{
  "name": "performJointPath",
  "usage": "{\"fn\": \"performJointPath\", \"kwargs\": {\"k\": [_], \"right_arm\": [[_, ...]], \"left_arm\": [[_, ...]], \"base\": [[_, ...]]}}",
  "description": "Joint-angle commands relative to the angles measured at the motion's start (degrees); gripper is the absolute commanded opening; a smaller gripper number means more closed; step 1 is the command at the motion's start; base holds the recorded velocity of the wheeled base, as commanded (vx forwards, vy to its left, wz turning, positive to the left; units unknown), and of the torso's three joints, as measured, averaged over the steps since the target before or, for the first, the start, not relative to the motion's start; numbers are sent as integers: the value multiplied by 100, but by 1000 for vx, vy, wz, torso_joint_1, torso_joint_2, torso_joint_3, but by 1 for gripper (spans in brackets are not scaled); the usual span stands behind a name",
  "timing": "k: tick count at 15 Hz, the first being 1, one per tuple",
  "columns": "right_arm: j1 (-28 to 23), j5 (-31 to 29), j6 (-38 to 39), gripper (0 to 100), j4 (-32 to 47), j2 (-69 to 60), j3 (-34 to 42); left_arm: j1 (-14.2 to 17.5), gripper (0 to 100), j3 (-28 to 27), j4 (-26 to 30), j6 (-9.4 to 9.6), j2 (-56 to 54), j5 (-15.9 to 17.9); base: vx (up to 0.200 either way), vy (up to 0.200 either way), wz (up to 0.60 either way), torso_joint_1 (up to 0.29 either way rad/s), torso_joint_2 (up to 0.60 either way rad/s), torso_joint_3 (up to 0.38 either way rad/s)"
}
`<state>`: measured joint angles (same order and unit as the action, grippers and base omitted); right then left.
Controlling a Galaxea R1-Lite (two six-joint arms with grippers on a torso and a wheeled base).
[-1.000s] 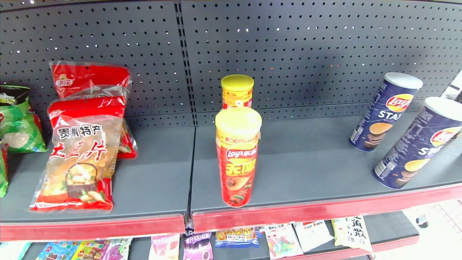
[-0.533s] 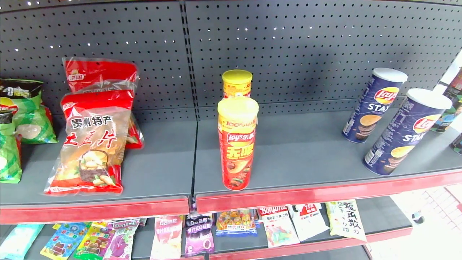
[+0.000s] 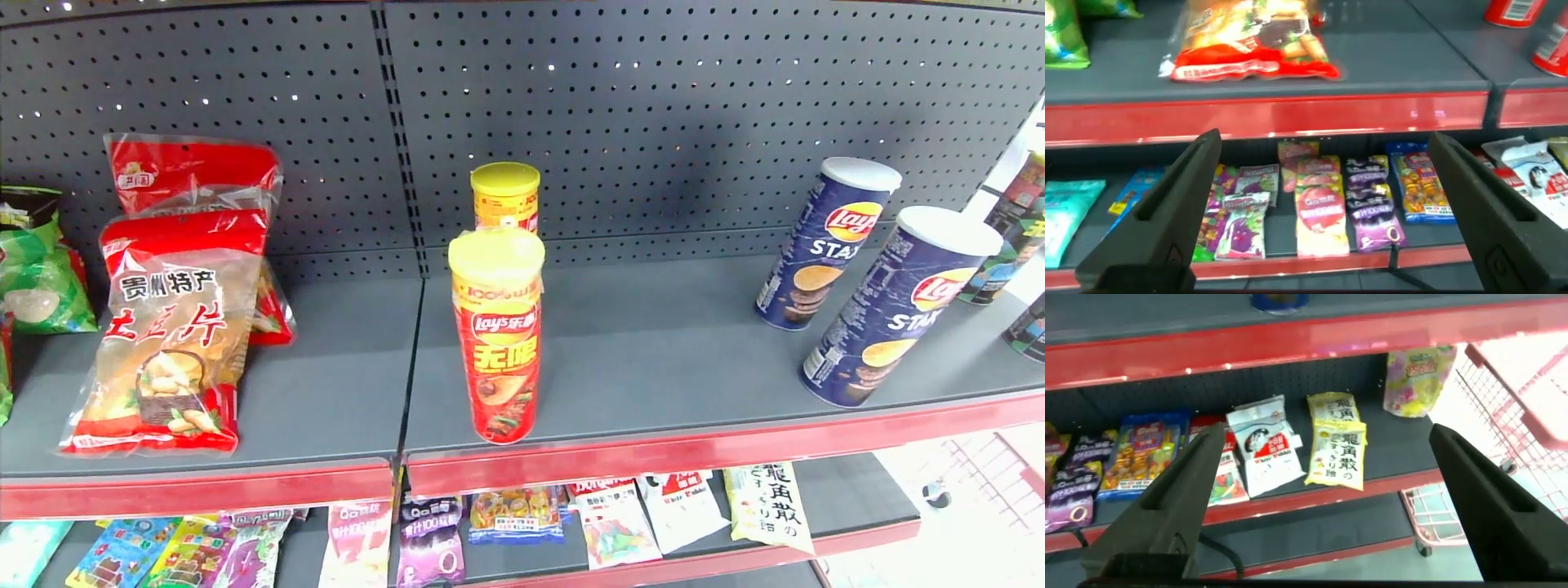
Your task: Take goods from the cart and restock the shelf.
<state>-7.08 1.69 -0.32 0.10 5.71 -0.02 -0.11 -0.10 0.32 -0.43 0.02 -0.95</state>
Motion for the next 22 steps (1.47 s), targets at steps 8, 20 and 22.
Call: {"fn": "performJointPath", "kwargs": {"k": [8,20,22], "right_arm": [[5,-2,-3,100,-1,10,2],[5,-2,-3,100,-1,10,2],[5,-2,-3,100,-1,10,2]], "left_arm": [[2,100,1,3,-1,-2,7],[2,100,1,3,-1,-2,-2],[2,100,1,3,-1,-2,-2]], "base": [[0,0,225,1,0,2],[-100,0,0,2,2,1],[0,-200,0,-3,-5,0]]}}
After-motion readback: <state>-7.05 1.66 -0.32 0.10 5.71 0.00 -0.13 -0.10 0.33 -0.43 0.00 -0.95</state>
